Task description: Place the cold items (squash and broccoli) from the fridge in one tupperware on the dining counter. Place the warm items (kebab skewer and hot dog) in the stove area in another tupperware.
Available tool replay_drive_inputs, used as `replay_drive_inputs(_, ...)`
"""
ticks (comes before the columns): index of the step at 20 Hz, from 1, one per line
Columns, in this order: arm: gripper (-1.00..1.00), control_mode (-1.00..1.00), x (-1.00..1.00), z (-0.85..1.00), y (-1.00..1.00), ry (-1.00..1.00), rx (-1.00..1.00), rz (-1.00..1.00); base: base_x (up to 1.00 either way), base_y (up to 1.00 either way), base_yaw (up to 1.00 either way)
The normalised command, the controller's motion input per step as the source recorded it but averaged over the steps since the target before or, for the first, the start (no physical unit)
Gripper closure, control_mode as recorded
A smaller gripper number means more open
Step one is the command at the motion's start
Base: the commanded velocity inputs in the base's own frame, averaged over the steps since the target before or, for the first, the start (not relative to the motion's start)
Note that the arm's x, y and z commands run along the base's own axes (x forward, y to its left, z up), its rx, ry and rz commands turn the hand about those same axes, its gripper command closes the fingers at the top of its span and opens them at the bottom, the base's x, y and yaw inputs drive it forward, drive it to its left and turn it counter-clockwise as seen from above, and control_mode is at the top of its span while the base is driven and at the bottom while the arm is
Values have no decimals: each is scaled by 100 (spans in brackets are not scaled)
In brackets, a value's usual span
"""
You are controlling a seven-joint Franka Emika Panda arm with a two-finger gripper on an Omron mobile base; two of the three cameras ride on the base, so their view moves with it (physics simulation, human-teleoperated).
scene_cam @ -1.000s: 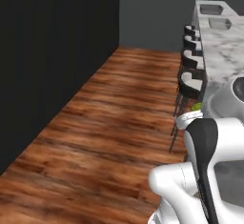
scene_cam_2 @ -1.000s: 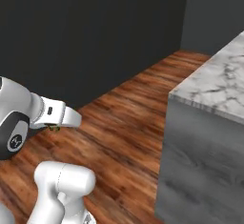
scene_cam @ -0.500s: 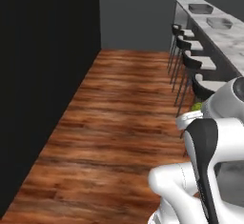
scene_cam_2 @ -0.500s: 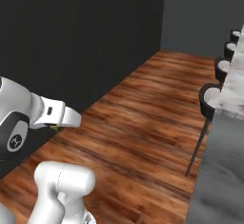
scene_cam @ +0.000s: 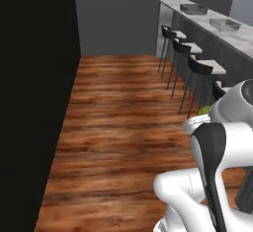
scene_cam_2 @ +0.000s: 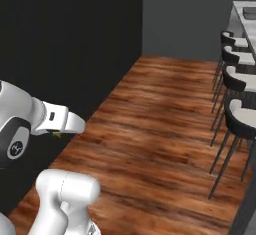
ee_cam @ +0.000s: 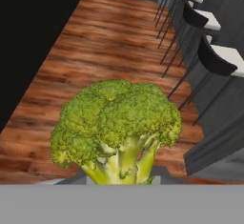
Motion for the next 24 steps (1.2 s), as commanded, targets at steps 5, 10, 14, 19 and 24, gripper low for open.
replay_drive_inputs(5,100,100,0,0,0,0,0,0,92,82,-42)
replay_drive_inputs(10,100,100,0,0,0,0,0,0,90,81,-45)
replay_drive_inputs(14,100,100,0,0,0,0,0,0,94,79,-46)
replay_drive_inputs(19,100,100,0,0,0,0,0,0,94,79,-45)
replay_drive_inputs(24,100,100,0,0,0,0,0,0,94,79,-45)
